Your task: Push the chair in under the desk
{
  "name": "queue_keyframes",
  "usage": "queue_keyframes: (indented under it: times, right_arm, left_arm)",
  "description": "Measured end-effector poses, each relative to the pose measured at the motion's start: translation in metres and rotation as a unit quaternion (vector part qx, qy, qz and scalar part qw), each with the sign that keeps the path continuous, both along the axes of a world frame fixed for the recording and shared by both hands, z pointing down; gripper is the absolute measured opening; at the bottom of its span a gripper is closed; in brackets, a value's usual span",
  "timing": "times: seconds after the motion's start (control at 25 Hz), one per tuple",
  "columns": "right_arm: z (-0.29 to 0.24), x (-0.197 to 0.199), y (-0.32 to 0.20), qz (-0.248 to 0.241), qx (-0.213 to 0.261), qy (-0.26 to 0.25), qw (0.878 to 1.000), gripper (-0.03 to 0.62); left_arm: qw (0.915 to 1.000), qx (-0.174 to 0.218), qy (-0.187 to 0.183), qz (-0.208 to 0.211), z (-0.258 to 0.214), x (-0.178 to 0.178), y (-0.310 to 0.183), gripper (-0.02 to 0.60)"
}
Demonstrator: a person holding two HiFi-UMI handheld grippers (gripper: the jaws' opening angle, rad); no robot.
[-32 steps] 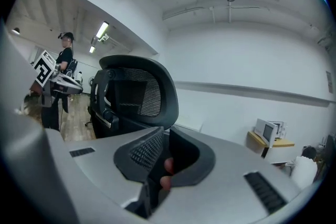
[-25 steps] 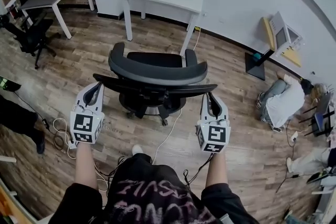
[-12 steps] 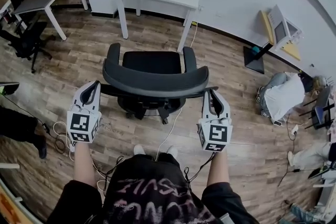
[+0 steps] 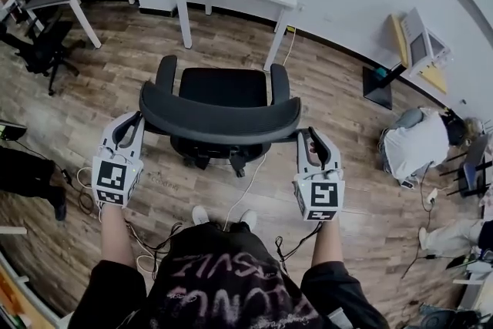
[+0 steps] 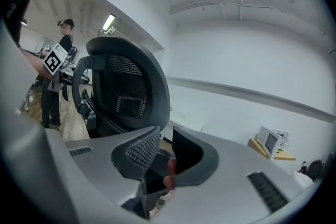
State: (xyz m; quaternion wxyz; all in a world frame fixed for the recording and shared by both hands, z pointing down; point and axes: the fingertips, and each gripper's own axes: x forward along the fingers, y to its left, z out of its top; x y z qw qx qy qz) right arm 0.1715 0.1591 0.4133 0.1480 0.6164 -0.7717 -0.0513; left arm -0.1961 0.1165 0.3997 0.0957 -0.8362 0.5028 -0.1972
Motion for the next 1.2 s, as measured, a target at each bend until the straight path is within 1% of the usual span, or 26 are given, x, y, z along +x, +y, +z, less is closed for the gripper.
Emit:
queue_keyframes:
  times: [0.12, 0.24, 0.32, 0.44, 0.52, 0.64, 0.84, 0.92, 1.0, 1.08, 1.2]
  right_arm:
    - [-0.002, -0.002, 0.001, -0.028, -0.004, 0.016, 0.999, 0.092]
    - [-0.007, -0.006, 0.002, -0.054, -0.005, 0.033, 0.998, 0.111]
    - [-0.01, -0.008, 0.003, -0.068, -0.006, 0.04, 0.997, 0.122]
    - [-0.008, -0.011, 0.005, -0.088, -0.011, 0.062, 0.994, 0.131]
    - [-0.004, -0.014, 0.007, -0.107, -0.019, 0.084, 0.991, 0.138]
    - [0.004, -0.019, 0.012, -0.135, -0.037, 0.113, 0.984, 0.152]
    - [0.013, -0.025, 0.017, -0.165, -0.056, 0.186, 0.967, 0.158]
    - [0.018, -0.025, 0.018, -0.171, -0.065, 0.226, 0.957, 0.158]
    - [0.021, -0.025, 0.018, -0.176, -0.071, 0.273, 0.943, 0.166]
    - [0.024, -0.024, 0.017, -0.177, -0.074, 0.306, 0.932, 0.166]
    - [0.028, -0.026, 0.013, -0.182, -0.079, 0.331, 0.923, 0.166]
  left_arm:
    - [0.9992, 0.004, -0.037, 0.017, -0.002, 0.001, 0.003, 0.018]
    - [0.9969, -0.003, -0.071, 0.033, -0.001, 0.003, 0.008, 0.027]
    - [0.9956, -0.006, -0.084, 0.043, -0.002, 0.004, 0.011, 0.08]
    - [0.992, -0.006, -0.109, 0.063, -0.003, 0.007, 0.016, 0.099]
    - [0.9869, -0.012, -0.139, 0.081, 0.001, 0.008, 0.02, 0.127]
    - [0.9738, -0.021, -0.2, 0.106, 0.01, 0.008, 0.022, 0.155]
    - [0.9541, -0.041, -0.26, 0.142, 0.022, 0.012, 0.024, 0.192]
    - [0.9418, -0.051, -0.294, 0.154, 0.03, 0.011, 0.025, 0.199]
    - [0.9284, -0.062, -0.327, 0.165, 0.038, 0.01, 0.025, 0.216]
    - [0.9184, -0.072, -0.347, 0.175, 0.044, 0.011, 0.025, 0.222]
    - [0.9095, -0.077, -0.364, 0.185, 0.05, 0.012, 0.023, 0.225]
